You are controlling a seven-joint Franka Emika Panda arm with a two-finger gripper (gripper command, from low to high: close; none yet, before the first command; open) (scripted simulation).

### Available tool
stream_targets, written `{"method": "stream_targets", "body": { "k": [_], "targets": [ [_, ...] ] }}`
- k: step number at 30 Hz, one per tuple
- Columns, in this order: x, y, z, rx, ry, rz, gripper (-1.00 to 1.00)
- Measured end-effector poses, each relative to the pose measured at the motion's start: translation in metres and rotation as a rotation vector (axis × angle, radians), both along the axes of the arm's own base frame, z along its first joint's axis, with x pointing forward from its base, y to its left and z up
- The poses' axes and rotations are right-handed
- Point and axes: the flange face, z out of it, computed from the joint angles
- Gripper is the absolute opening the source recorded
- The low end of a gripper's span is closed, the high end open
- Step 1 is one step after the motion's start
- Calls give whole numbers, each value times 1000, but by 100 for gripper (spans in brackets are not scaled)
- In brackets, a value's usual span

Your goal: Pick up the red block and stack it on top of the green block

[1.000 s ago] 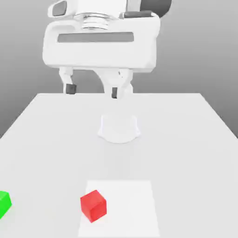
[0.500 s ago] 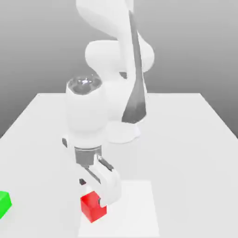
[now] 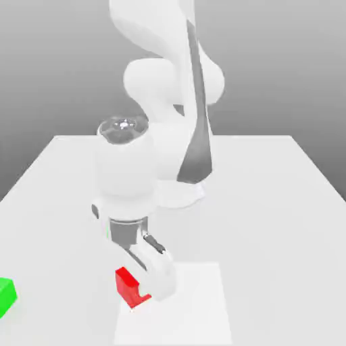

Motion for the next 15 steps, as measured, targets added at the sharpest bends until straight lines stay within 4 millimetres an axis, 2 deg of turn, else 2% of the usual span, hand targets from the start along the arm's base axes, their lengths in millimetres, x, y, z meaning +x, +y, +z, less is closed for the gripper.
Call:
{"method": "stream_targets", "body": {
  "k": [3, 7, 9, 11, 12, 15],
  "targets": [
    [5, -73, 12, 3, 0, -172, -100],
    [-9, -172, 26, 2, -1, -394, -100],
    [-21, -218, 16, 1, 0, -496, -100],
    [-26, -234, -11, 0, 0, -530, -100],
    [-27, -237, -22, 0, 0, -536, 100],
    [-27, -237, -22, 0, 0, -536, 100]
  ]
}}
